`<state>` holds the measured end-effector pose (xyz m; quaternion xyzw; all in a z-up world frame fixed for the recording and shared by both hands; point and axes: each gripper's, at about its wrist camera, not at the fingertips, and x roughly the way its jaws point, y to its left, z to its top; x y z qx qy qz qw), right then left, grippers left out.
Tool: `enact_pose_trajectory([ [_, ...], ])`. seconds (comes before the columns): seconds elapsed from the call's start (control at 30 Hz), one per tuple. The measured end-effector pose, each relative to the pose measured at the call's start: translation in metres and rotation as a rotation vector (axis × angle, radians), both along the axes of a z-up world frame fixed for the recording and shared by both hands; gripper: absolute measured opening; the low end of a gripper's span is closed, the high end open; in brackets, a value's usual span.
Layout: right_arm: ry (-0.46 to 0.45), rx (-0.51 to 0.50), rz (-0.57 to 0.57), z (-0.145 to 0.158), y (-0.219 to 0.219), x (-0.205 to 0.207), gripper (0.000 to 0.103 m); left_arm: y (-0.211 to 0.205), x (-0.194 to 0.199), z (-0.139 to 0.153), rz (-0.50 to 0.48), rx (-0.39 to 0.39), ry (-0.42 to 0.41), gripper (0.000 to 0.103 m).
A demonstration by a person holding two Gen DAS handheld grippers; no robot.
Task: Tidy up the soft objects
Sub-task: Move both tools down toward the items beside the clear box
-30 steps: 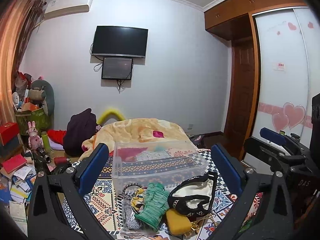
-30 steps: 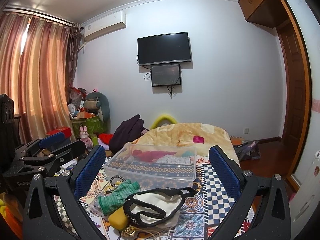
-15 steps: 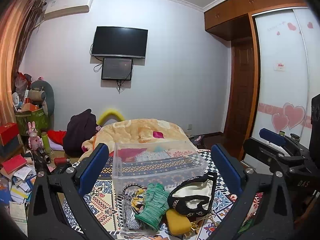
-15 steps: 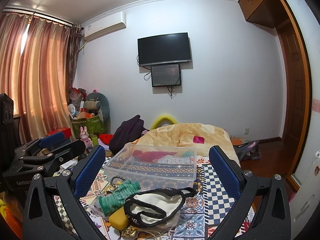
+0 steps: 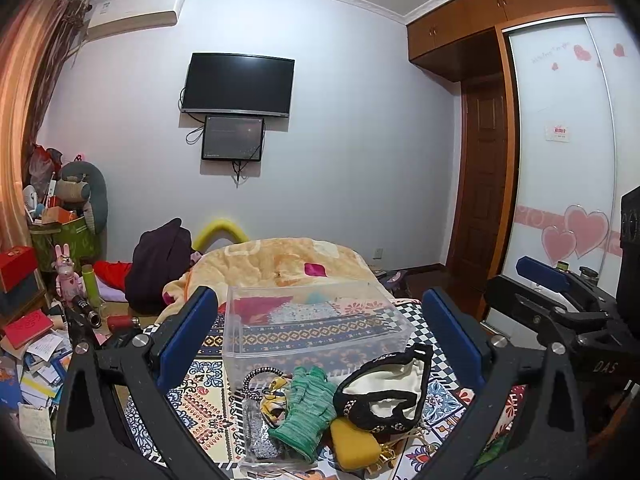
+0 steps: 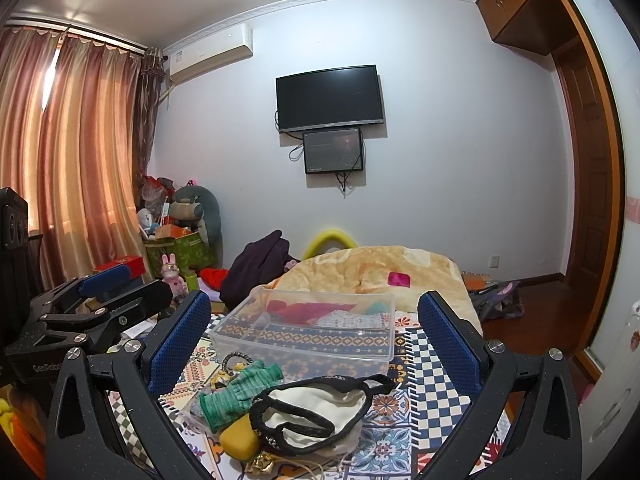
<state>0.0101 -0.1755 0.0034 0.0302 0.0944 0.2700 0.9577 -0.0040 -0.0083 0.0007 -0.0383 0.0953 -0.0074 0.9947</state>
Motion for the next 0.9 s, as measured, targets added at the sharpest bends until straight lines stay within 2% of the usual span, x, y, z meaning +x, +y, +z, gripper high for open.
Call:
enact_pose_trajectory([
  [0.23, 0.012, 0.003, -0.002, -0.003, -0.001, 0.003, 0.103, -0.001, 0.001, -0.002, -0.004, 0.003, 0.004, 0.103],
  [0.33, 0.028, -0.027, -0.021, -0.008, 0.001, 0.009, 0.103, 0.0, 0.004, -0.006, 0.005, -0.004, 0.021, 0.103],
  [0.53, 0.099, -0.055, -0.034, -0.028, -0.001, 0.029, 0.103, 0.009, 0.019, -0.028, 0.002, -0.024, 0.099, 0.103],
  [0.77, 0.184, -0.084, -0.014, -0.057, -0.002, 0.045, 0.103, 0.014, 0.042, -0.07, 0.017, -0.015, 0.213, 0.103],
  [0.83, 0.198, -0.1, -0.004, -0.065, -0.001, 0.047, 0.102, 0.018, 0.048, -0.082, 0.015, -0.026, 0.247, 0.1],
  [0.9, 0.207, -0.119, -0.002, -0.071, -0.001, 0.048, 0.095, 0.022, 0.052, -0.091, 0.01, -0.035, 0.279, 0.086],
])
